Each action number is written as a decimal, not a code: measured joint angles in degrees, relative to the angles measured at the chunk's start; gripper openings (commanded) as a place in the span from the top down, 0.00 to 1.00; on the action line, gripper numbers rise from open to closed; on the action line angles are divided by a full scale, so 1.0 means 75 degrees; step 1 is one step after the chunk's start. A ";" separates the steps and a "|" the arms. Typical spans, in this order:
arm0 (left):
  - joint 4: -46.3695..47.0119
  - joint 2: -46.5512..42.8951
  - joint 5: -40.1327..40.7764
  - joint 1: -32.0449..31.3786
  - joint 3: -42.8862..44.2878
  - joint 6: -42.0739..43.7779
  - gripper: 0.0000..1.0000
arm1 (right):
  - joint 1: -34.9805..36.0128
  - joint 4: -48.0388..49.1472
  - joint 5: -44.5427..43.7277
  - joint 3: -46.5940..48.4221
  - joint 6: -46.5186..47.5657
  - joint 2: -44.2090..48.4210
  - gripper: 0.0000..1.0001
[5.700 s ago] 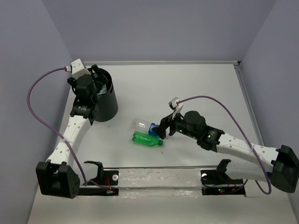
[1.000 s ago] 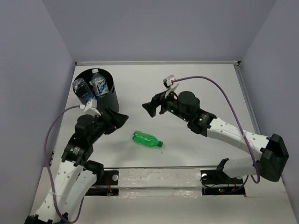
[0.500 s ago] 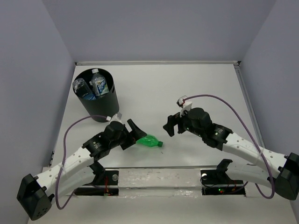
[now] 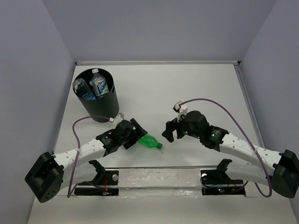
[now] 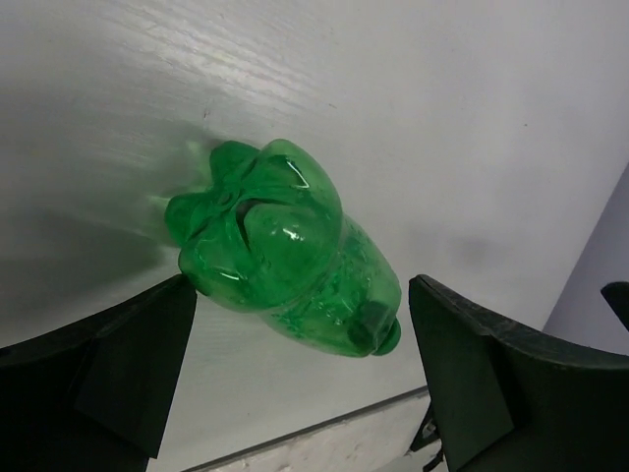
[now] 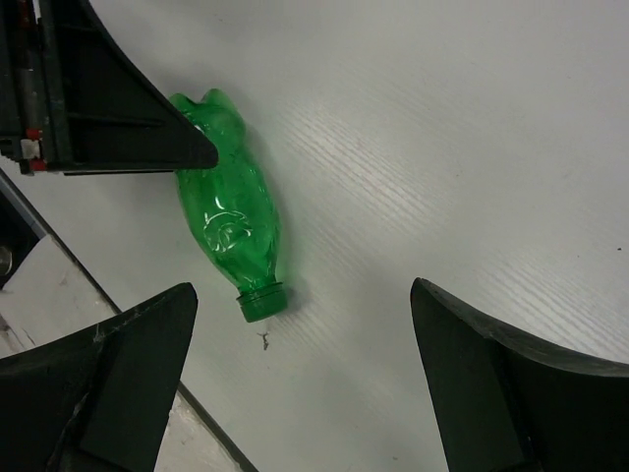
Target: Put the plastic bottles in the bin
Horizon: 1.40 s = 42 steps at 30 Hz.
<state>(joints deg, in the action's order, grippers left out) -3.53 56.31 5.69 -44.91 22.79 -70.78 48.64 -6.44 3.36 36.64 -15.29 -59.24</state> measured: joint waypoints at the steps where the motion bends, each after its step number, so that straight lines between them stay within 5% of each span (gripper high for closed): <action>1: 0.0038 0.0213 0.0050 0.0000 0.0061 0.0041 0.01 | 0.0000 0.0012 0.0017 -0.0009 0.0000 0.0000 0.05; 7: 0.0490 0.1530 0.0344 -0.0003 0.0583 0.0414 0.01 | 0.0000 0.0117 0.0073 -0.0015 -0.0003 -0.0003 0.05; 14: 0.0667 0.2049 0.0985 0.0000 0.0959 0.0842 0.13 | 0.0000 0.0125 0.0166 -0.0015 -0.0006 -0.0003 0.06; 27: 0.1192 0.2693 0.1131 0.0000 0.1011 0.1431 0.17 | 0.0000 0.0154 0.0160 -0.0122 -0.0061 0.0484 0.06; 30: 0.1364 0.2780 0.1064 0.0000 0.1011 0.1556 0.26 | 0.0000 0.0175 0.0160 -0.0122 -0.0082 0.0493 0.06; 34: 0.1553 0.2847 0.0973 -0.0003 0.1020 0.1664 0.56 | 0.0000 0.0178 0.0154 -0.0122 -0.0085 0.0484 0.06; 37: 0.1559 0.2836 0.0941 0.0000 0.1020 0.1734 0.70 | 0.0000 0.0181 0.0134 -0.0122 -0.0108 0.0487 0.06; 42: 0.0586 0.2151 0.1151 0.0000 0.1253 0.2139 0.71 | 0.0000 0.0198 -0.0032 -0.0204 -0.0137 0.0632 0.06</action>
<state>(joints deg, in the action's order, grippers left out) 0.86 72.44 14.33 -44.91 32.18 -54.74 48.64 -4.95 3.11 35.11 -16.32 -54.50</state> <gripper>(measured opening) 0.688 0.940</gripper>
